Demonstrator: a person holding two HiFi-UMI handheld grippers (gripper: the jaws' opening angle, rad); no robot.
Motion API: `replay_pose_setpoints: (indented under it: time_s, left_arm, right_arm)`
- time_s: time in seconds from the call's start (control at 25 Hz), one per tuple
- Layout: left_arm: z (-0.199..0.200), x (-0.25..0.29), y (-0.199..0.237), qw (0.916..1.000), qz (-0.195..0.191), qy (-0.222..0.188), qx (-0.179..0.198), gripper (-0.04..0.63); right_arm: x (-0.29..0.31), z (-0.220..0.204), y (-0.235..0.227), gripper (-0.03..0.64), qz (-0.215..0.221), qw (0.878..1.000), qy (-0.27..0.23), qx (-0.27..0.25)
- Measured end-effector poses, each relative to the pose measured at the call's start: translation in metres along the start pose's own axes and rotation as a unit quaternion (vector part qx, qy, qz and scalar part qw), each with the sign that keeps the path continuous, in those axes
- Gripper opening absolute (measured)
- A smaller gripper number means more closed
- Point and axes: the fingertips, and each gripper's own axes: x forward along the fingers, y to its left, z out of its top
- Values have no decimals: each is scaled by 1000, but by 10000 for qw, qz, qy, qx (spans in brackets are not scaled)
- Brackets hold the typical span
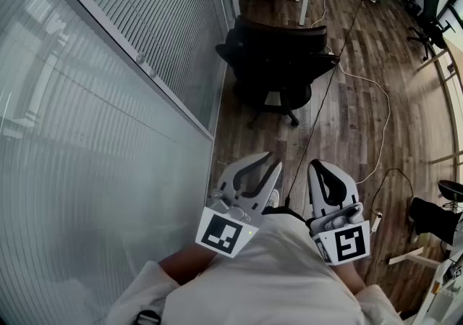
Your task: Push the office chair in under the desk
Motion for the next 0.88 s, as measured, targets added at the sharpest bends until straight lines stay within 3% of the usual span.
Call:
replay_pose_setpoints:
  time_s: [0.88]
  left_arm:
    - [-5,61,5,9991,225,284,213,78]
  right_arm:
    - [19,-9,-60,35,291,9994,-55,151]
